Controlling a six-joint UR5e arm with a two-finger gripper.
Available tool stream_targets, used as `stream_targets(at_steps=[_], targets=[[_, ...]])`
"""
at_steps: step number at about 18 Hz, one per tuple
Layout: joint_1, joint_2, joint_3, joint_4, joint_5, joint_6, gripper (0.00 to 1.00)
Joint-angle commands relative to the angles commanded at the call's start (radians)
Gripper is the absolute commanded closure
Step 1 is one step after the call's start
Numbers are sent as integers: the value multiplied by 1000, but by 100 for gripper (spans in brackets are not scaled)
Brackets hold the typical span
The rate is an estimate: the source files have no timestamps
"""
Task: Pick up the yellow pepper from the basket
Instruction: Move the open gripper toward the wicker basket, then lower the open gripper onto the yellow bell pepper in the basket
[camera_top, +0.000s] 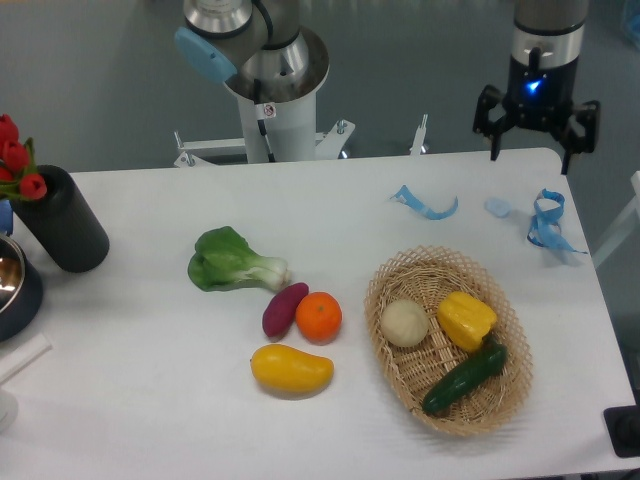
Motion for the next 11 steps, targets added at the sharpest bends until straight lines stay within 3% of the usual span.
stream_targets(at_steps=[5,8,9,11], targets=[[-55,-57,9,0,-6,-167,0],[-75,-103,35,8,-14,-339,0],[-84,-123,43,26,-41,-417,0],[-97,-170,41,124,-121,-564,0]])
